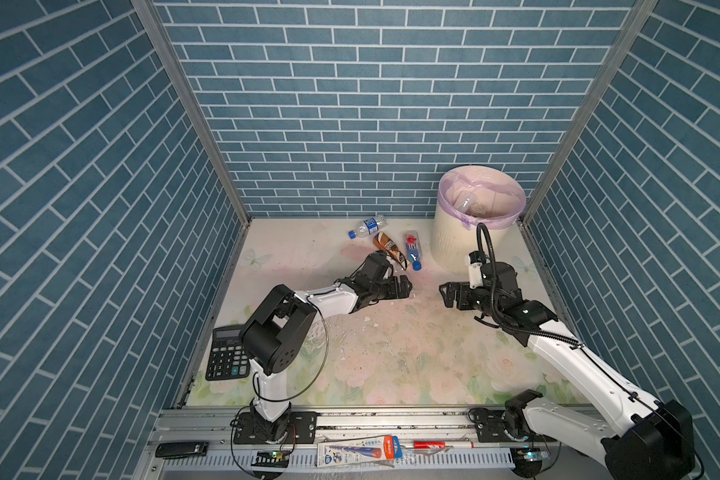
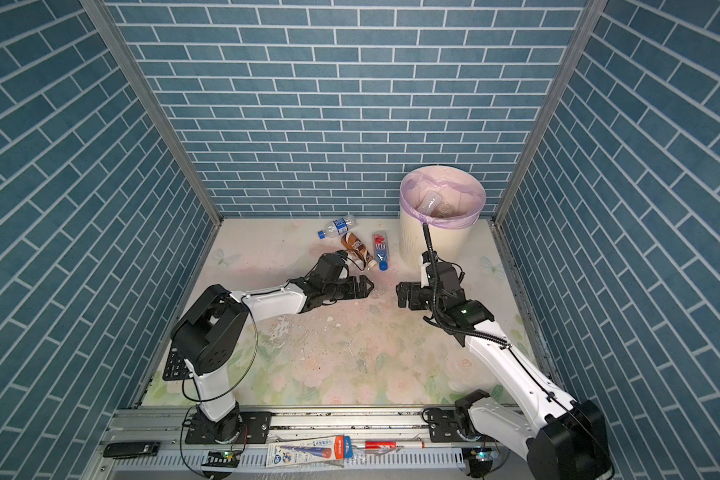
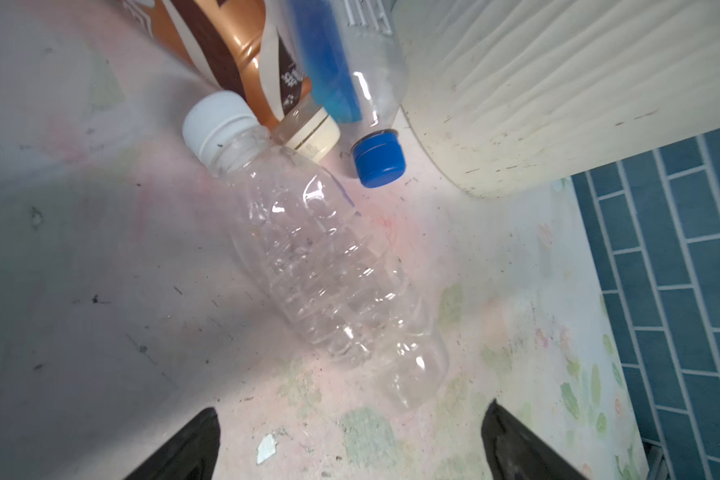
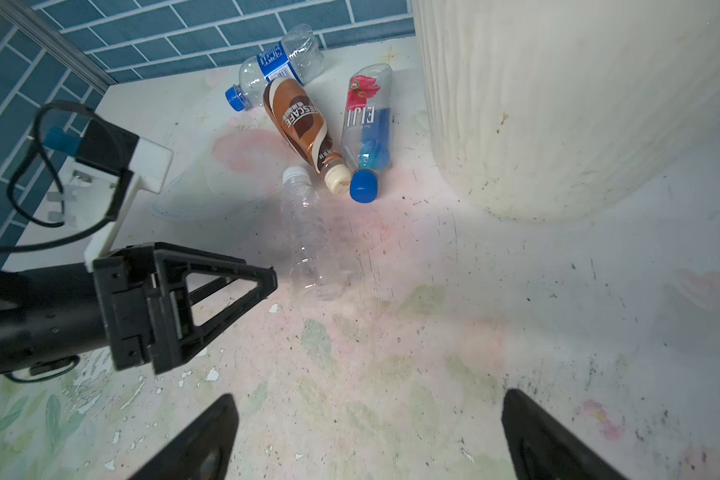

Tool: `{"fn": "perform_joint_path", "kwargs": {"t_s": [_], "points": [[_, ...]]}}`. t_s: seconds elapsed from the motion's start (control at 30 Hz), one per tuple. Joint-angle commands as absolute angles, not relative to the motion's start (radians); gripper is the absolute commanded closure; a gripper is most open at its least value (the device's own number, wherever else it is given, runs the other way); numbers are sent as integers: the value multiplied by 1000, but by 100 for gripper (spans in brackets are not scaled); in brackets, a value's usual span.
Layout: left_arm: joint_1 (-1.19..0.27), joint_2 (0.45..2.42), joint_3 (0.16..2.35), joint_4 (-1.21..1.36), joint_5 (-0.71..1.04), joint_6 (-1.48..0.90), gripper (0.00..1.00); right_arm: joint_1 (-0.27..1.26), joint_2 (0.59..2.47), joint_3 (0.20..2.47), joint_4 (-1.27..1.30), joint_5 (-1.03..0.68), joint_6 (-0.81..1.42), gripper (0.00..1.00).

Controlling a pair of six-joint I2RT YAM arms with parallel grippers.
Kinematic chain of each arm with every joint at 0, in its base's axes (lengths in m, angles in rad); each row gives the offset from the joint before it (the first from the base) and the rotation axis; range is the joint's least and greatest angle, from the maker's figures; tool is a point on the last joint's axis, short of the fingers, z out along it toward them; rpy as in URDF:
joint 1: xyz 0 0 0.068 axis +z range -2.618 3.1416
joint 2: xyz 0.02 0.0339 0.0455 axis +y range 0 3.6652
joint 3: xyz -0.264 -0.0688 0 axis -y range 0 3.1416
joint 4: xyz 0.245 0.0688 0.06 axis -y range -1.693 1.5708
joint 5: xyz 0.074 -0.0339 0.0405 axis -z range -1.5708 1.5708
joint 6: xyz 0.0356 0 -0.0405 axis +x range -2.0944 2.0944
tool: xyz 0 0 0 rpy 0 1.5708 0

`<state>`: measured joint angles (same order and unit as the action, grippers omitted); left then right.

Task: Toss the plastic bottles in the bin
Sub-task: 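Lower the left gripper onto the clear bottle while the right gripper draws back, then close the left gripper around the clear white-capped bottle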

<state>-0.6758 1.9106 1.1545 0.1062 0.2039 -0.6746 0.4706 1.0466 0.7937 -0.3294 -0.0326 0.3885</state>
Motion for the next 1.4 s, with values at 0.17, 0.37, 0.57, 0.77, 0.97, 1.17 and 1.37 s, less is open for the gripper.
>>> {"fn": "perform_joint_path", "kwargs": {"t_s": [0.17, 0.37, 0.57, 0.77, 0.97, 1.17, 1.37], "points": [[-704, 2023, 1333, -39, 112, -713, 1, 451, 990, 743, -342, -45, 413, 1], [-710, 2086, 1418, -123, 105, -711, 1, 443, 971, 732, -340, -43, 414, 1], [-710, 2141, 1497, -224, 91, -670, 1, 439, 968, 728, -326, -32, 408, 1], [-706, 2162, 1539, -317, 91, -624, 1, 439, 948, 732, -345, -14, 407, 2], [-705, 2136, 1460, -298, 104, -629, 1, 434, 943, 722, -340, 6, 402, 2], [-706, 2095, 1381, -256, 111, -643, 3, 433, 951, 718, -330, 1, 403, 3], [-705, 2080, 1339, -223, 115, -652, 7, 432, 948, 724, -339, -2, 405, 3]]}}
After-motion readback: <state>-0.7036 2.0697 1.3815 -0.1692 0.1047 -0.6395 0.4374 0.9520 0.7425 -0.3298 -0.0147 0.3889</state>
